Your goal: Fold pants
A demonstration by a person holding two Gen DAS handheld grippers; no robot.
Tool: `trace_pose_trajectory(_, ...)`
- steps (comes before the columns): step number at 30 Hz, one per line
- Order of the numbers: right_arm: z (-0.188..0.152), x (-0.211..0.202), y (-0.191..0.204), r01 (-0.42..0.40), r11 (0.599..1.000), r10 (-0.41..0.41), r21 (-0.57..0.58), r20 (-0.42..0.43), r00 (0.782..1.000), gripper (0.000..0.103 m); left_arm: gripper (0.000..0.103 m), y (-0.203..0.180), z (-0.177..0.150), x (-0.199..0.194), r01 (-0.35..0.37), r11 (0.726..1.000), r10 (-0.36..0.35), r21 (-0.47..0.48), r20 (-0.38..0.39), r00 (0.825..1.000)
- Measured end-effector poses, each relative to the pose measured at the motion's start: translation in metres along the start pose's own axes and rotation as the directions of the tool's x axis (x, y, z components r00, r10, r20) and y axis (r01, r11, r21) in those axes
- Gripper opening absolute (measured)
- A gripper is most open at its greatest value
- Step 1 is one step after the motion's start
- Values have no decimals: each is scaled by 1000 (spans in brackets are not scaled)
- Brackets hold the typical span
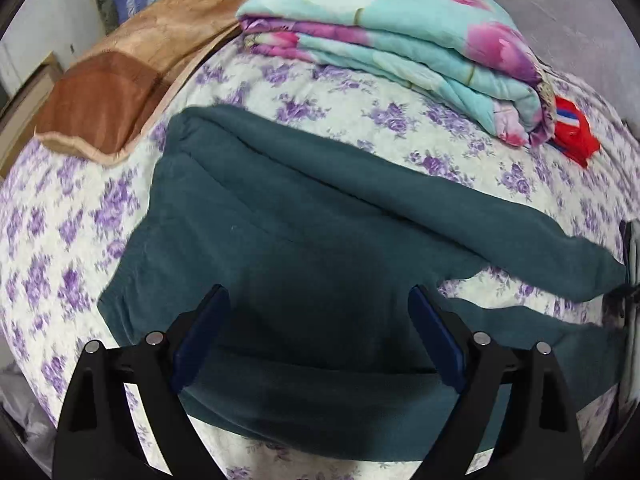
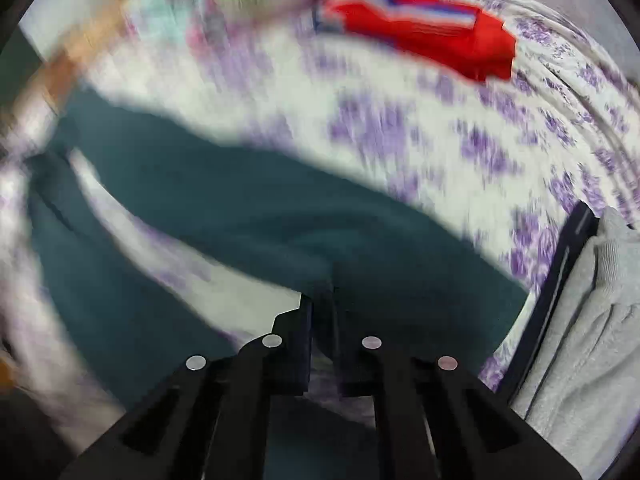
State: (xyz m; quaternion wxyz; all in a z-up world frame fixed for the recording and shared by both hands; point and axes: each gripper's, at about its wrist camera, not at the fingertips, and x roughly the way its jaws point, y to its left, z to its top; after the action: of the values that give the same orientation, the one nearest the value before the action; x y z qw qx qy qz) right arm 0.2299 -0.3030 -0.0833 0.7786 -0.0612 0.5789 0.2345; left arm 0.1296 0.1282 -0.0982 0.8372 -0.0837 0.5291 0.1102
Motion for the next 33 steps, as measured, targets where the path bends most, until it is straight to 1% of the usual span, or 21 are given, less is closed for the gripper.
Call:
trace_pose_trajectory(1, 11, -20, -11, -86, 995, 83, 47, 51, 995, 9, 88, 2, 2, 1, -7, 1000, 7, 0, 0, 1000)
trace_pose_trajectory(3, 35, -42, -35, -169, 977, 151, 130, 134, 979, 9, 88, 5, 8, 4, 0, 1000, 0, -19, -9, 1000)
trace_pose_trajectory(4, 52, -46, -56, -235, 951, 202, 201, 171, 964, 10, 88, 6, 13, 7, -5, 999, 5, -34, -12, 1000)
trace_pose_trajectory(5, 63, -42, -70, -265, 931, 222, 252, 185, 957, 12, 88, 8, 15, 7, -10, 999, 10, -41, -13, 1000)
trace_pose_trajectory(6, 75, -35, -88, -217, 918, 155, 332, 202, 967, 17, 88, 9, 19, 11, -17, 999, 16, -47, -18, 1000)
trace_pose_trajectory(7, 83, -30, -101, -62, 916, -14, 397, 185, 983, 40, 88, 9, 23, 14, -31, 998, 30, -47, -20, 999)
trace_pose_trajectory(8, 88, -26, -114, 113, 880, -197, 461, 139, 970, 63, 88, 8, 26, 15, -46, 998, 45, -42, -17, 999)
trace_pose_trajectory(9, 90, -22, -121, 165, 855, -249, 491, 111, 962, 68, 88, 6, 29, 17, -60, 998, 59, -32, -15, 998)
trace_pose_trajectory(11, 88, -18, -121, 70, 870, -150, 489, 125, 981, 69, 88, 1, 35, 17, -56, 998, 56, -18, -9, 998)
trace_pose_trajectory(12, 86, -18, -119, 65, 873, -145, 483, 130, 981, 69, 88, -1, 36, 16, -48, 999, 48, -13, -3, 999)
trace_pose_trajectory(15, 75, -8, -102, 140, 910, -185, 391, 79, 980, 73, 88, -8, 36, 16, -52, 998, 52, 22, 4, 999)
trace_pose_trajectory(17, 67, 5, -101, 175, 917, -194, 358, 18, 981, 73, 88, -13, 33, 16, -47, 998, 47, 41, 6, 999)
trace_pose_trajectory(22, 47, 46, -101, 113, 895, -105, 432, -43, 994, 73, 88, -22, 24, 21, -16, 999, 16, 43, -10, 1000)
trace_pose_trajectory(24, 46, 58, -99, 151, 885, -149, 440, -39, 988, 71, 88, -24, 20, 31, -14, 999, 15, 37, -36, 999)
trace_pose_trajectory(25, 48, 55, -98, 154, 884, -165, 442, -14, 986, 49, 88, -24, 18, 35, -20, 999, 21, 37, -46, 999)
trace_pose_trajectory(26, 51, 52, -98, 123, 892, -143, 434, 13, 990, 8, 88, -24, 18, 38, -27, 999, 29, 36, -53, 998)
trace_pose_trajectory(27, 54, 40, -99, 103, 897, -132, 431, 37, 991, 6, 88, -23, 17, 40, -32, 999, 34, 32, -59, 998)
trace_pose_trajectory(28, 55, 26, -97, 143, 900, -185, 411, 63, 981, 6, 88, -22, 18, 41, -33, 999, 34, 30, -63, 997)
trace_pose_trajectory(29, 56, 6, -92, 211, 909, -263, 360, 100, 960, 6, 88, -21, 18, 41, -32, 999, 34, 29, -61, 998)
trace_pose_trajectory(30, 55, -21, -85, 316, 907, -362, 279, 132, 923, 6, 88, -20, 19, 39, -28, 999, 30, 28, -54, 998)
trace_pose_trajectory(33, 35, -57, -68, 470, 877, -481, 102, 193, 855, 7, 88, -15, 21, 37, -18, 1000, 19, 22, -55, 998)
